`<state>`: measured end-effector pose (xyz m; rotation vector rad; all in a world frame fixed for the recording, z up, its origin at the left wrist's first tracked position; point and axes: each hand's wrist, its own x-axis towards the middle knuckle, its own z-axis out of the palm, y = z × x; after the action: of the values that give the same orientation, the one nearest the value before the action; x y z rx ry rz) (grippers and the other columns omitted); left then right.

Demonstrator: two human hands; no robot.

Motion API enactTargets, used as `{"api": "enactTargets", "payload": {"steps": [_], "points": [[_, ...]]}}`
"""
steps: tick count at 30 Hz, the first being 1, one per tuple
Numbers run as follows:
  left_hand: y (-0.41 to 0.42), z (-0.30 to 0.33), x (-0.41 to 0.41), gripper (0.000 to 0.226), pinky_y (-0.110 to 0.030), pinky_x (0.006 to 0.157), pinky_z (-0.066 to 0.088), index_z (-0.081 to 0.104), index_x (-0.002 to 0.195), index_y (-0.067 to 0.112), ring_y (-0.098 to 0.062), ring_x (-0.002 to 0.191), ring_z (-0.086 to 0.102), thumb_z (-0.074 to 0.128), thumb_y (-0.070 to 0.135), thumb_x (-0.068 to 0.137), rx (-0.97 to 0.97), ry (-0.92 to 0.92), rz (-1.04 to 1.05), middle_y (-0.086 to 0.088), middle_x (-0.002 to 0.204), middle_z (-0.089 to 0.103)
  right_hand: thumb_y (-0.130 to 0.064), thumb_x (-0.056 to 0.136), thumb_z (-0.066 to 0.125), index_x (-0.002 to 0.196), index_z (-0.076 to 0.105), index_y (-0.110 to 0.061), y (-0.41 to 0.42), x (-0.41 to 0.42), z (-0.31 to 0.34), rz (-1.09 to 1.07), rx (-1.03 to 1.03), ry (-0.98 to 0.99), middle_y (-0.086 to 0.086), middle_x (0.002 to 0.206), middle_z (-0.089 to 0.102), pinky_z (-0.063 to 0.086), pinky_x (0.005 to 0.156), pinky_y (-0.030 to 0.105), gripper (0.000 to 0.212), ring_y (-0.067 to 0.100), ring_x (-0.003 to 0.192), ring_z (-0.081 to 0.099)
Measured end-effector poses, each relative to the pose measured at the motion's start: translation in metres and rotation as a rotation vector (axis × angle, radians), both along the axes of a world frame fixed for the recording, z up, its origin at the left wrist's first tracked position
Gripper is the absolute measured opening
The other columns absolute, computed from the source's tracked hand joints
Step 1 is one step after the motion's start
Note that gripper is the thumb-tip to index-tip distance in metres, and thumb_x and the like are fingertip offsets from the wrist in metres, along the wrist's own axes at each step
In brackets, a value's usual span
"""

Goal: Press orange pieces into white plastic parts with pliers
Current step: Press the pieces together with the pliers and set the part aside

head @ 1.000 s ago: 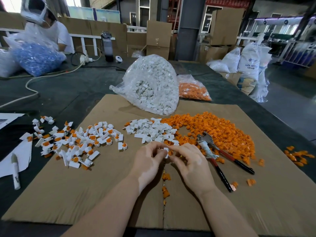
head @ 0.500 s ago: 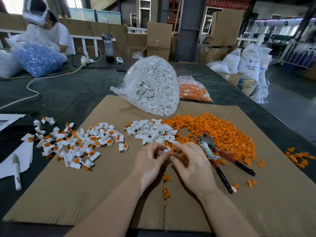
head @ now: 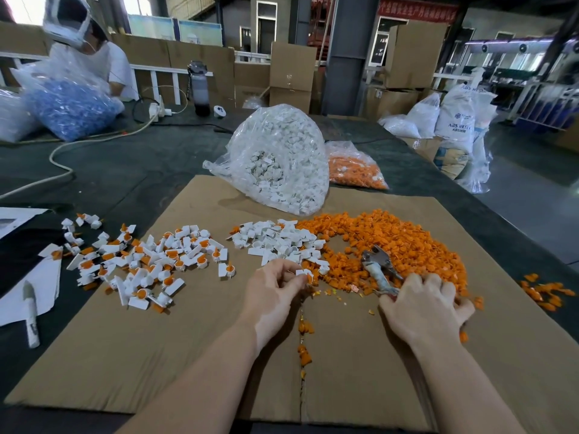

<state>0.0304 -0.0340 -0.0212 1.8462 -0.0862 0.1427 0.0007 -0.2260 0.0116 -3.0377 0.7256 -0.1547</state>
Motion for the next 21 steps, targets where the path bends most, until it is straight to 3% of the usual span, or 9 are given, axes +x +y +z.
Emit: {"api": "enactTargets", "payload": {"steps": [5,8,10,12,16,21], "points": [[0.000,0.004,-0.001,0.008,-0.004,0.058,0.042,0.063,0.095,0.013,0.004,0.063,0.057,0.063,0.015,0.087,-0.052,0.003,0.014,0.002,0.071,0.064,-0.050,0.087,0.049,0.110,0.045,-0.012,0.001,0.002,0.002,0.028,0.032,-0.064,0.007,0.119,0.048,0.033,0.095,0.040,0.044,0.026,0.114,0.043],[0.001,0.008,-0.001,0.007,-0.008,0.059,0.045,0.063,0.094,0.011,-0.007,0.068,0.062,0.064,0.013,0.087,-0.144,0.018,0.025,-0.002,0.073,0.068,-0.043,0.089,0.050,0.100,0.042,-0.010,0.007,-0.001,0.006,0.119,0.127,-0.217,0.008,0.106,0.052,0.039,0.081,0.035,0.037,0.027,0.102,0.049],[0.001,0.011,-0.002,0.005,-0.010,0.055,0.047,0.062,0.093,0.010,-0.005,0.065,0.065,0.063,0.011,0.088,-0.245,0.052,0.005,0.001,0.068,0.070,-0.041,0.090,0.050,0.096,0.041,-0.011,0.014,-0.004,0.012,0.232,0.220,-0.282,0.005,0.097,0.050,0.035,0.072,0.031,0.031,0.025,0.094,0.048],[0.000,0.013,-0.002,0.004,-0.012,0.051,0.047,0.062,0.091,0.007,-0.003,0.058,0.064,0.063,0.007,0.087,-0.369,0.100,0.007,0.003,0.061,0.069,-0.041,0.092,0.047,0.095,0.045,-0.015,0.024,-0.005,0.019,0.347,0.358,-0.215,0.000,0.092,0.049,0.034,0.066,0.030,0.026,0.019,0.086,0.048],[0.001,0.015,0.000,0.005,-0.020,0.054,0.054,0.062,0.088,0.006,-0.011,0.059,0.065,0.061,0.001,0.086,-0.550,0.187,0.029,-0.008,0.070,0.067,-0.038,0.093,0.046,0.091,0.054,-0.017,0.043,-0.009,0.032,0.534,0.617,0.053,-0.002,0.091,0.050,0.033,0.062,0.028,0.023,0.014,0.081,0.047],[-0.001,0.016,0.002,0.007,-0.023,0.061,0.054,0.062,0.087,0.008,-0.015,0.066,0.064,0.060,0.001,0.087,-0.546,0.200,0.070,-0.009,0.075,0.067,-0.029,0.096,0.044,0.065,0.045,-0.015,0.051,-0.013,0.041,0.552,0.742,0.167,-0.001,0.059,0.040,0.025,0.051,0.028,0.034,0.011,0.049,0.035]]}}
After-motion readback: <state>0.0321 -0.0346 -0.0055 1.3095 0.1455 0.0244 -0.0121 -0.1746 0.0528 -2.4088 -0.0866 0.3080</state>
